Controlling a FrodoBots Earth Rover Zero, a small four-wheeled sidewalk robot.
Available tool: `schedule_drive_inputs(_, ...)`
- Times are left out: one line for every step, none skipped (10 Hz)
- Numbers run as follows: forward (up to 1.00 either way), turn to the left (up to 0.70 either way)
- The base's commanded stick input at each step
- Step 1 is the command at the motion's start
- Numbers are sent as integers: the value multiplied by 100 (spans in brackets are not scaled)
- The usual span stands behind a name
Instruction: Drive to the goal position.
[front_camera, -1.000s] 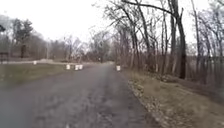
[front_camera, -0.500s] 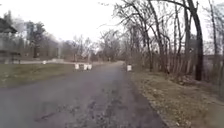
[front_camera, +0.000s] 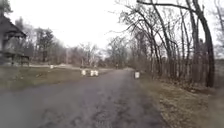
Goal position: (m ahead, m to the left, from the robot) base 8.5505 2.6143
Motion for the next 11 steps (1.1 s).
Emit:
schedule_drive_inputs(100, 0)
schedule_drive_inputs(100, 0)
schedule_drive_inputs(100, 0)
schedule_drive_inputs(100, 0)
schedule_drive_inputs(100, 0)
schedule_drive_inputs(100, 0)
schedule_drive_inputs(100, -40)
schedule_drive_inputs(100, -40)
schedule_drive_inputs(100, -40)
schedule_drive_inputs(100, 0)
schedule_drive_inputs(100, 0)
